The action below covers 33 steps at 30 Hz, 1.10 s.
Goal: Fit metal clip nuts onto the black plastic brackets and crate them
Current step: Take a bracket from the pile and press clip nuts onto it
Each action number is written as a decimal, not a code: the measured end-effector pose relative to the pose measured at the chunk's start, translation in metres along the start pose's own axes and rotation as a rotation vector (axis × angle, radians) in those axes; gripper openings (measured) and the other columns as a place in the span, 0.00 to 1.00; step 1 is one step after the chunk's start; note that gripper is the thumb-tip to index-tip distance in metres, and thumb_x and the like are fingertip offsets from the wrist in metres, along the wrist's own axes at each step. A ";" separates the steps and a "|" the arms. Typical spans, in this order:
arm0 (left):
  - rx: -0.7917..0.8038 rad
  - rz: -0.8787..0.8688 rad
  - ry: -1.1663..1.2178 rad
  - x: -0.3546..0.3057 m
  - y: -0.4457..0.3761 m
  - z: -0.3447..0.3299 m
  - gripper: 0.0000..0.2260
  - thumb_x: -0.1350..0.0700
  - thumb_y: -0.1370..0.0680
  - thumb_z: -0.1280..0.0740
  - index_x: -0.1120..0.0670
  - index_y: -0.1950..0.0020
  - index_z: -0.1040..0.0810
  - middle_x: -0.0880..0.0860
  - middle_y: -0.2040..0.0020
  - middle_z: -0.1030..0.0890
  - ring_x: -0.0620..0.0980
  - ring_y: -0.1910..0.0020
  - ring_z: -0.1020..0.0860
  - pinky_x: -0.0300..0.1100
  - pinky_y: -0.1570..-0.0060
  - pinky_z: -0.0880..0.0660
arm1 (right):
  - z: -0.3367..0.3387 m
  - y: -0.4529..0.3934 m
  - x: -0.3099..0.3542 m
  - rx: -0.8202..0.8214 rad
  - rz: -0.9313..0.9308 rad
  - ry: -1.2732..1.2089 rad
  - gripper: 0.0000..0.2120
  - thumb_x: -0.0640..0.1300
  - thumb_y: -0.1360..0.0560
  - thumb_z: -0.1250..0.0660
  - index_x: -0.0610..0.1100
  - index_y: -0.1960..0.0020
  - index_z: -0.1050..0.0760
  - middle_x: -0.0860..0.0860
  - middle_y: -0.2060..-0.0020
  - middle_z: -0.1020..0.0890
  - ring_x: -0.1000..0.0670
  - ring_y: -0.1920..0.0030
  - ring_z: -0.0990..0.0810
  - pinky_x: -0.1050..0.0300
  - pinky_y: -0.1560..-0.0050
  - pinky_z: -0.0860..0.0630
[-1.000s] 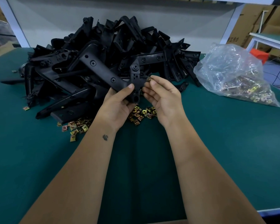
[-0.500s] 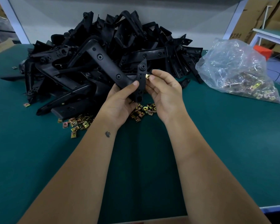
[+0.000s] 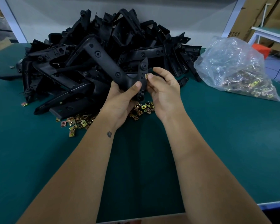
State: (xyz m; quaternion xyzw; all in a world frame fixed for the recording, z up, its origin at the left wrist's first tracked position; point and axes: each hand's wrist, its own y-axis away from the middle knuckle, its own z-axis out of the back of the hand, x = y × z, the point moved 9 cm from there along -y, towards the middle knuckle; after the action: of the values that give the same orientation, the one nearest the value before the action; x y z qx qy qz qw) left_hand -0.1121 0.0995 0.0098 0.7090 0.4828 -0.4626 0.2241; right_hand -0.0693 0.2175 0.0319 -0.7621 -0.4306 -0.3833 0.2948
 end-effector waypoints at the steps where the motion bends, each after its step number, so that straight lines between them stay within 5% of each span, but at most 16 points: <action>1: 0.005 -0.011 -0.012 -0.001 0.000 -0.001 0.18 0.61 0.23 0.30 0.52 0.34 0.28 0.51 0.40 0.17 0.49 0.39 0.20 0.44 0.45 0.21 | -0.001 0.000 0.000 0.001 0.004 0.007 0.09 0.29 0.25 0.33 0.41 0.48 0.24 0.49 0.65 0.18 0.53 0.61 0.19 0.58 0.54 0.22; 6: 0.001 -0.022 -0.039 -0.002 0.002 -0.003 0.18 0.63 0.21 0.32 0.53 0.33 0.30 0.53 0.37 0.19 0.50 0.37 0.21 0.53 0.33 0.26 | -0.004 0.001 -0.002 -0.013 0.012 0.024 0.10 0.29 0.25 0.32 0.42 0.54 0.27 0.51 0.69 0.21 0.52 0.60 0.21 0.54 0.48 0.23; 16: -0.035 0.016 0.057 -0.004 0.001 0.004 0.18 0.61 0.23 0.30 0.54 0.34 0.27 0.52 0.41 0.16 0.50 0.41 0.18 0.45 0.45 0.21 | -0.007 0.002 0.009 0.024 0.074 0.251 0.02 0.36 0.23 0.31 0.42 0.52 0.21 0.49 0.62 0.16 0.50 0.56 0.17 0.53 0.48 0.20; 22: -0.130 -0.015 0.319 -0.014 -0.001 0.021 0.11 0.61 0.21 0.32 0.54 0.40 0.26 0.53 0.43 0.17 0.49 0.45 0.17 0.44 0.50 0.20 | -0.001 0.001 0.010 0.001 0.100 1.048 0.08 0.48 0.24 0.33 0.49 0.60 0.19 0.54 0.68 0.18 0.56 0.65 0.20 0.60 0.64 0.26; 27: -0.143 -0.015 0.366 -0.015 0.000 0.023 0.08 0.63 0.20 0.33 0.55 0.43 0.26 0.55 0.40 0.18 0.51 0.42 0.19 0.43 0.52 0.20 | -0.006 0.005 -0.018 0.205 0.006 1.580 0.20 0.64 0.33 0.27 0.52 0.49 0.19 0.59 0.65 0.31 0.52 0.48 0.32 0.53 0.49 0.33; 33: -0.133 0.000 0.342 -0.014 0.001 0.020 0.10 0.63 0.20 0.34 0.54 0.40 0.26 0.55 0.41 0.18 0.51 0.43 0.18 0.44 0.51 0.20 | -0.009 0.003 -0.020 0.226 0.014 1.476 0.08 0.55 0.29 0.26 0.57 0.58 0.25 0.59 0.57 0.21 0.48 0.42 0.24 0.48 0.36 0.32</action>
State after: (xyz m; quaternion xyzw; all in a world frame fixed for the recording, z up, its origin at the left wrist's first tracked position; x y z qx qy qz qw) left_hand -0.1213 0.0773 0.0120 0.7607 0.5436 -0.3025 0.1852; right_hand -0.0760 0.2000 0.0197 -0.2743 -0.1525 -0.7469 0.5862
